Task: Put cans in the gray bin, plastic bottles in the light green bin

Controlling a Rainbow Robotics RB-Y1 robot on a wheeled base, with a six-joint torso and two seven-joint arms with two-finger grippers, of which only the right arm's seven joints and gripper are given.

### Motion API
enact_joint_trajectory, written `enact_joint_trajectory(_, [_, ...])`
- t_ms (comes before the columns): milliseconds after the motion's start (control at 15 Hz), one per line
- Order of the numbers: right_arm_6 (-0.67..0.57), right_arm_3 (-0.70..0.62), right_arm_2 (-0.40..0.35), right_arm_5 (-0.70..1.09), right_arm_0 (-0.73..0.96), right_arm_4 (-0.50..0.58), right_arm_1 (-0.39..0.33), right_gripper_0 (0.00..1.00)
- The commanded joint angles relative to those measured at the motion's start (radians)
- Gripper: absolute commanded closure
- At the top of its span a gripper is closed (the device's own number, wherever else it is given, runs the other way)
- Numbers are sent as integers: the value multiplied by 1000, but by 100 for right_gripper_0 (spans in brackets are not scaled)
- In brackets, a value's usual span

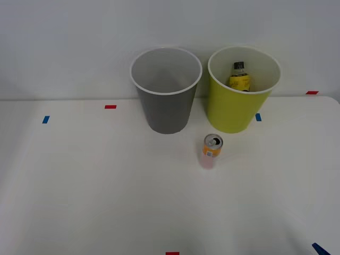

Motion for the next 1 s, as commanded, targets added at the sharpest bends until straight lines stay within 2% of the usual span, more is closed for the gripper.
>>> enact_joint_trajectory(67, [0, 0, 0, 0, 0, 0, 0, 0])
enact_joint_trajectory(1000, [0, 0, 0, 0, 0, 0, 0, 0])
